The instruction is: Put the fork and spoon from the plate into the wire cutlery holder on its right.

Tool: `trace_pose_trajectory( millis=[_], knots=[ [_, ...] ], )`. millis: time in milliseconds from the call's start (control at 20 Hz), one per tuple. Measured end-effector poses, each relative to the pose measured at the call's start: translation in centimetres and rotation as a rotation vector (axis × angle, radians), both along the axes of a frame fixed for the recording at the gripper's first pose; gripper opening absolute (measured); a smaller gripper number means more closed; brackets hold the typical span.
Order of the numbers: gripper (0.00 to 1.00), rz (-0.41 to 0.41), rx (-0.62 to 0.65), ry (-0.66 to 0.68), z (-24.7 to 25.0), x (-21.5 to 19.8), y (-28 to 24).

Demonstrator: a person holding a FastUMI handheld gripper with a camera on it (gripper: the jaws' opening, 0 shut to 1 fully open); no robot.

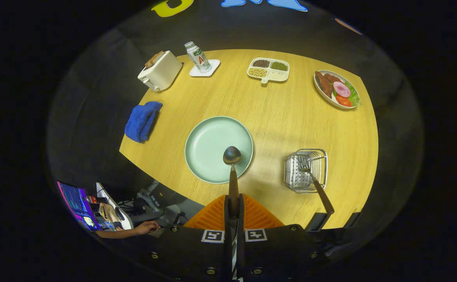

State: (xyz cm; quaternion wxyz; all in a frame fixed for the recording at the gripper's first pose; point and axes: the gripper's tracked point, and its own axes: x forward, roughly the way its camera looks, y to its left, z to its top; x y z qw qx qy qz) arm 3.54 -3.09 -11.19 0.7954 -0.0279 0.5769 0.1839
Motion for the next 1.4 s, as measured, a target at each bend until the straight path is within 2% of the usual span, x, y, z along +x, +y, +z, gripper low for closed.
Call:
trace_pose_trajectory(
  millis=[650,1000,1400],
  knots=[
    [0.05,-0.114,-0.035,-0.025,3.8,-0.6,-8.2],
    [0.05,-0.175,-0.048,-0.005,2.5,0.2,-11.2],
    [0.05,-0.193,-0.068,0.046,-0.1,1.6,-12.5]
  ],
)
